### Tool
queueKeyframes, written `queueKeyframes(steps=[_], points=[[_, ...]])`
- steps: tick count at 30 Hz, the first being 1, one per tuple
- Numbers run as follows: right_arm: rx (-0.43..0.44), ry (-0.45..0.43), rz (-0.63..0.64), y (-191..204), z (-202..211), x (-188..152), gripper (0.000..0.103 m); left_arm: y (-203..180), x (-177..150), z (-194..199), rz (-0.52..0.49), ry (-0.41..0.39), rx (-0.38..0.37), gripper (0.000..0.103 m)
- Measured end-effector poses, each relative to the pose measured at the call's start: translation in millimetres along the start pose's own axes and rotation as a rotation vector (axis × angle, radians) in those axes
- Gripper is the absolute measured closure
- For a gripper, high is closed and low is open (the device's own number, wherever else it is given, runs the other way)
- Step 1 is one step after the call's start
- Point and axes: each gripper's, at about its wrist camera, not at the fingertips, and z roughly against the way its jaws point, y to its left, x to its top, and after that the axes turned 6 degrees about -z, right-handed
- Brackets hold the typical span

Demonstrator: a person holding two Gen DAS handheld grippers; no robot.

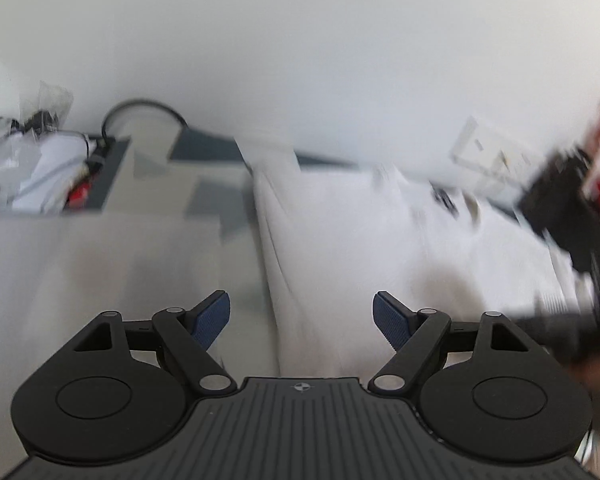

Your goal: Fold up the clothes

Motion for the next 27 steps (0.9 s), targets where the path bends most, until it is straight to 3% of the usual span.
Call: queueKeyframes(steps=[2, 6, 12, 16, 23, 27], points=[[-0.013, -0.009, 0.010, 2, -1, 1, 0.097, 9, 26, -30, 0.027, -0.009, 0.001, 0.041], [-0.029, -0.014, 0.025, 4, 0, 2, 0.097, 13, 65, -103, 0.008, 0.047, 0.039, 0.041], [-0.015, -0.015, 0.006, 0, 0, 1, 0.096, 5, 79, -173, -0.074, 0.106, 0.106, 0.044], [-0.020, -0.024, 0.013, 2, 0, 1, 0.097, 5, 76, -182, -0.092, 0.081, 0.090, 0.090], [-0.036, -0.037, 0.021, 7, -7, 9, 0.097, 29, 75, -181, 0.012, 0.042, 0.099, 0.091], [-0.034, -0.035, 0.021, 7, -9, 9, 0.097, 30, 71, -183, 0.014, 0.041, 0.103, 0.091]])
